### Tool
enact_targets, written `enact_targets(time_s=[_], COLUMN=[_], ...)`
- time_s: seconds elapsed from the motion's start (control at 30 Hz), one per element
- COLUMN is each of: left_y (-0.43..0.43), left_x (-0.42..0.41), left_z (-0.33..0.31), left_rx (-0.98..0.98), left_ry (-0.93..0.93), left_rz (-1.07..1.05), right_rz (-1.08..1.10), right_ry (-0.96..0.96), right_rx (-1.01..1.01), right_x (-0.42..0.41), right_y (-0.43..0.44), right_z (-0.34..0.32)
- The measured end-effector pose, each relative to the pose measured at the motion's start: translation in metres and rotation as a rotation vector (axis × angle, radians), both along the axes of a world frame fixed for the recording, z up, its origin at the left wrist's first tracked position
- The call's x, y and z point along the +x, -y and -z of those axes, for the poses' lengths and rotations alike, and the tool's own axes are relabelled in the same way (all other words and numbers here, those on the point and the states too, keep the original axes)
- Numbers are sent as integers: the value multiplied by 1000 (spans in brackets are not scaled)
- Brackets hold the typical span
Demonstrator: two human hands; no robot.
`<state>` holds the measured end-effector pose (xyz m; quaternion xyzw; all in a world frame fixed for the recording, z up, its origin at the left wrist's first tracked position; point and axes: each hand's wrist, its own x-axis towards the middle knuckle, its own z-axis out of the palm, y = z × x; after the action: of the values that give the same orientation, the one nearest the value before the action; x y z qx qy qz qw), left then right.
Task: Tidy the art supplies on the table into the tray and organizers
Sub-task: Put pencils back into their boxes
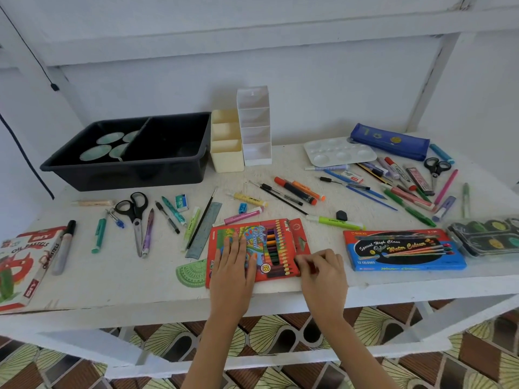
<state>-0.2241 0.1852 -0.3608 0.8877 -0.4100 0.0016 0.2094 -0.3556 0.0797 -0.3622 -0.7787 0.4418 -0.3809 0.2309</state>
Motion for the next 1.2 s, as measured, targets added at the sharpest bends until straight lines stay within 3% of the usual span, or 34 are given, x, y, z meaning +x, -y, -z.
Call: enact_targets(time_s=[0.1,0.2,0.53,0.67,0.83,1.1,1.2], left_y=[-1,-1,10,33,81,195,244], left_x=[-1,-2,-10,-30,-47,-71,-76], left_z=[1,0,-5,-16,-30,-60,-56], left_rx=[-6,-4,103,-93,-352,-446,-398], left_ry=[0,15,124,-17,-14,184,245], left_rz=[7,7,-5,28,108,388,449], right_rz=[6,-6,-160,-181,-79,38,81], right_ry=[76,-41,66,180,234,310,305], right_rx=[-61,-122,91,176,203,321,361], right_x=[-10,-11,-13,-20,-38,-72,-84], right_y=[-10,-28,-13,-1,44,139,175], right_z=[4,10,-3,-26,-46,-65,-73])
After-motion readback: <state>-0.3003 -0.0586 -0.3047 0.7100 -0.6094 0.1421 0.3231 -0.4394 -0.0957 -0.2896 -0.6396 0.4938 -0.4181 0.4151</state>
